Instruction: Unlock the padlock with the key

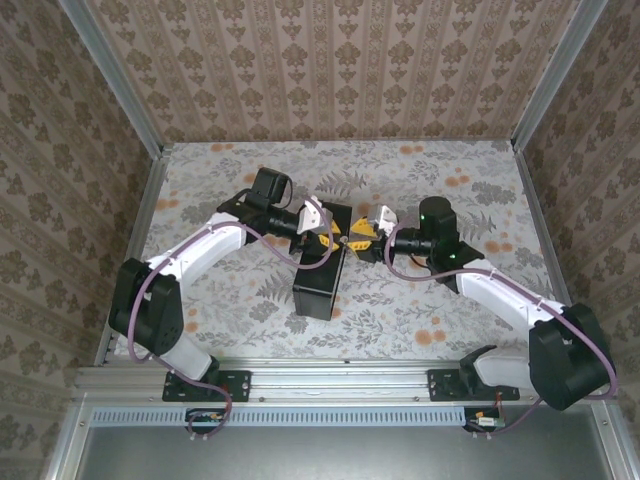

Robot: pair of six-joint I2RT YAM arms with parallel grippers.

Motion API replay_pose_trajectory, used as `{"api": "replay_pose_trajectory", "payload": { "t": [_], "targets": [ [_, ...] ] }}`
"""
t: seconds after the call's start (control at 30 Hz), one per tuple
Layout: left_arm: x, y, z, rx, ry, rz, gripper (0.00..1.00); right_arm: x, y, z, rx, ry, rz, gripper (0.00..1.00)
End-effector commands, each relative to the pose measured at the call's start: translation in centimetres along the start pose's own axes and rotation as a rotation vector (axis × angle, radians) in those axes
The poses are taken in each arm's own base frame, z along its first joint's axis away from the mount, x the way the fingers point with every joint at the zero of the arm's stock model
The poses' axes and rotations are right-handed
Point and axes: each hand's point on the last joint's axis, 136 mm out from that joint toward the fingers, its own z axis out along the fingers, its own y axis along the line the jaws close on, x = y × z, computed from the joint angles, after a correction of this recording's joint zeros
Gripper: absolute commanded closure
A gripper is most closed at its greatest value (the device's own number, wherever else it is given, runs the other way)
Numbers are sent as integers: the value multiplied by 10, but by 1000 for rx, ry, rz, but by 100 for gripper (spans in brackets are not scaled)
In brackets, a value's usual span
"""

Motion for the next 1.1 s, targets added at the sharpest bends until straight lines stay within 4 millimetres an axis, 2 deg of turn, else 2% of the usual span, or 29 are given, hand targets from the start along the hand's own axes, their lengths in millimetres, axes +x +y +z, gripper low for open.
{"api": "replay_pose_trajectory", "payload": {
  "t": [0.0, 0.67, 1.07],
  "targets": [
    [-29, 4, -7, 19, -80, 78, 90, -6, -5, 5, -3, 9, -67, 60],
    [-28, 5, -9, 16, -72, 71, 91, 11, 1, 14, -64, 74, -79, 65],
    [-31, 4, -9, 29, -84, 71, 91, 4, 1, 21, -59, 64, -107, 68]
  ]
}}
